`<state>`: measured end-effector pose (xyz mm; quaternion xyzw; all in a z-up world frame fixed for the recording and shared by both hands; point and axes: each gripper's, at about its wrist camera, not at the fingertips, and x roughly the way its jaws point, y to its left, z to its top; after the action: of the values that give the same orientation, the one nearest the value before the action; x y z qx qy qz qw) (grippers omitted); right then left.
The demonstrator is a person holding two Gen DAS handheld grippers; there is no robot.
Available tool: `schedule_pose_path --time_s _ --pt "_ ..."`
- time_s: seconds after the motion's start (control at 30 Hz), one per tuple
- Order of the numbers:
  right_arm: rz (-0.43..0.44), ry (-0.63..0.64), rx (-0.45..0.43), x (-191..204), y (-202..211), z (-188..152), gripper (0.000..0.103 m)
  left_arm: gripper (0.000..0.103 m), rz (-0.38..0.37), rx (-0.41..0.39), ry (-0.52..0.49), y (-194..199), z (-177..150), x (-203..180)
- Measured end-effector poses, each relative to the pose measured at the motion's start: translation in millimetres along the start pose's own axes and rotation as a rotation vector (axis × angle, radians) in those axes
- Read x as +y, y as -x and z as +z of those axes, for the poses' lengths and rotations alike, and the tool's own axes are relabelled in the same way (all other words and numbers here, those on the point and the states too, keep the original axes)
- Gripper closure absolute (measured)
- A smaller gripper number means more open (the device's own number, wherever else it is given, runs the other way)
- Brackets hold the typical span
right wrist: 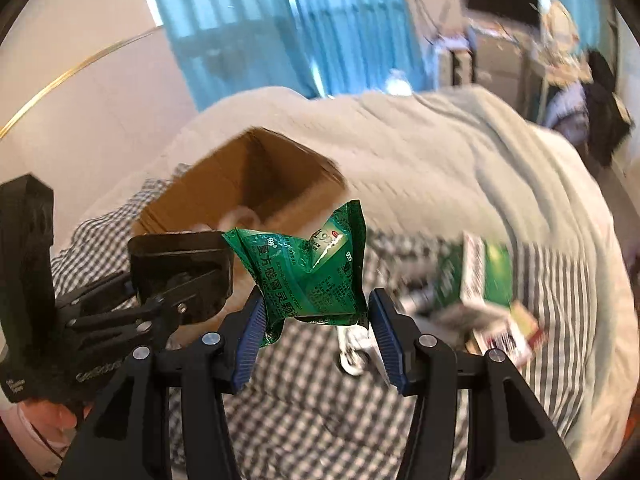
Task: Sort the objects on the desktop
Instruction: 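Lift the black cup with the left tool while the right grasps the green packet, then release the black cup and green packet into the cardboard box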
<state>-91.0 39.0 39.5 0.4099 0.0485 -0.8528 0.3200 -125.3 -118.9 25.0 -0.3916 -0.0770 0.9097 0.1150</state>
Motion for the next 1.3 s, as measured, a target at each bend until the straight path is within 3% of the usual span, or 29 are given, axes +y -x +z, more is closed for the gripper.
schedule_pose_path --time_s 0.3,0.5,0.63,0.7,0.77,0.87,1.0,1.13,1.3 --pt "0.007 0.153 0.034 69.4 -46.8 39.4 0.052 0.045 0.148 -0.018 0.107 0.3 4.7 76.1" --pt "-0.038 0.184 0.042 92.7 -76.1 50.2 0.052 0.045 0.174 0.008 0.117 -10.5 -6.2 95.1" --pt "-0.02 0.157 0.04 97.4 -87.8 55.5 0.051 0.045 0.185 0.01 0.113 -11.4 -10.2 101.4" --pt "-0.007 0.133 0.037 96.2 -92.8 58.0 0.049 0.045 0.185 0.014 0.121 -12.4 -9.8 103.2" --pt "0.012 0.122 0.023 96.9 -94.2 60.3 0.037 0.045 0.186 0.015 0.124 -11.8 -11.3 101.3" --pt "-0.005 0.123 -0.003 94.9 -89.7 60.2 0.033 0.042 0.174 0.004 0.106 -10.7 -13.1 94.6" --pt "-0.025 0.124 -0.021 83.8 -74.3 54.2 0.033 0.022 0.165 -0.013 0.074 -8.7 -14.0 85.6" --pt "-0.072 0.119 -0.026 55.2 -50.0 30.6 0.031 0.019 0.147 -0.027 0.064 -6.0 -13.5 74.7" --pt "-0.147 0.027 0.009 0.8 -27.4 -11.5 0.029 0.019 0.114 -0.035 0.009 0.4 -12.8 43.5"
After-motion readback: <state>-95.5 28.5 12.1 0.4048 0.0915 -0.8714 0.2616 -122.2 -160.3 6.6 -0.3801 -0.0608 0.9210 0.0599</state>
